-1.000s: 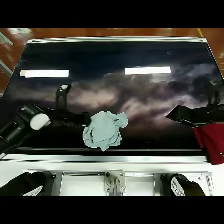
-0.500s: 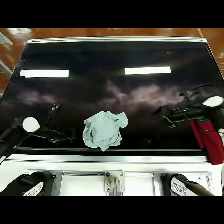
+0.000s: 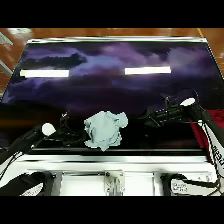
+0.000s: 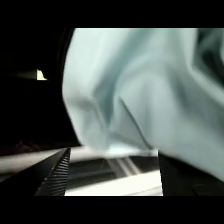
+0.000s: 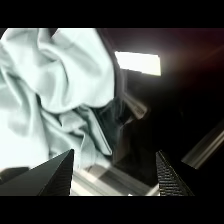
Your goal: Fold the shirts.
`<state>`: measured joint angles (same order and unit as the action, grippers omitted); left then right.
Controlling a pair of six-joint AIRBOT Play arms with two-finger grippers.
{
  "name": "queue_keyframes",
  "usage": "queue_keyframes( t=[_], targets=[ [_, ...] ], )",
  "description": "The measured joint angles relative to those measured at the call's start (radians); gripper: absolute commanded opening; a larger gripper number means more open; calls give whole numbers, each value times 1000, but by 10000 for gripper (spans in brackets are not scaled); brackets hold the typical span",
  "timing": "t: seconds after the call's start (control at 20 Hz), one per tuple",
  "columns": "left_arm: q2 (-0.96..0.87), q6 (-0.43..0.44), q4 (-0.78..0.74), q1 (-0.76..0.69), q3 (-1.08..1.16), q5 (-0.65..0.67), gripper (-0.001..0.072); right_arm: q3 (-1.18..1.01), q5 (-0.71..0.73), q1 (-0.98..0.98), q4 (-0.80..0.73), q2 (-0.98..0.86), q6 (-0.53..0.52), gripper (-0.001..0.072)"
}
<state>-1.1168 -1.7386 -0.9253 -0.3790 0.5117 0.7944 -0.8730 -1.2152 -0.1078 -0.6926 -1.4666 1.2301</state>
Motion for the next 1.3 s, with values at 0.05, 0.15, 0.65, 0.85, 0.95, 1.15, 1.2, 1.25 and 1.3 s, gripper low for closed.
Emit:
queue_keyframes(
  t=[0.05,0.15,0.65,0.85,0.95,1.15,1.2,1.25,1.3],
  targets=[
    [-21,4,8,-11,0,-26,572,0,9,2,0,-4,0,634],
    [-52,8,21,-38,-1,-72,339,0,32,4,2,-9,8,634],
    [-29,7,47,-91,-2,-102,32,0,208,182,-6,-37,50,634],
    [64,19,50,-94,-2,-85,32,0,245,247,58,-97,57,631],
    [107,21,51,-94,-2,-80,32,-1,254,275,97,-119,58,548],
    [174,23,51,-94,-2,-77,32,-1,308,307,143,-139,76,240],
    [185,23,51,-94,-2,-77,32,-3,309,307,154,-141,79,102],
    [194,23,51,-94,-2,-76,31,-8,313,310,171,-141,82,68],
    [203,23,50,-94,-2,-76,32,-16,307,313,170,-143,82,68]
  ],
)
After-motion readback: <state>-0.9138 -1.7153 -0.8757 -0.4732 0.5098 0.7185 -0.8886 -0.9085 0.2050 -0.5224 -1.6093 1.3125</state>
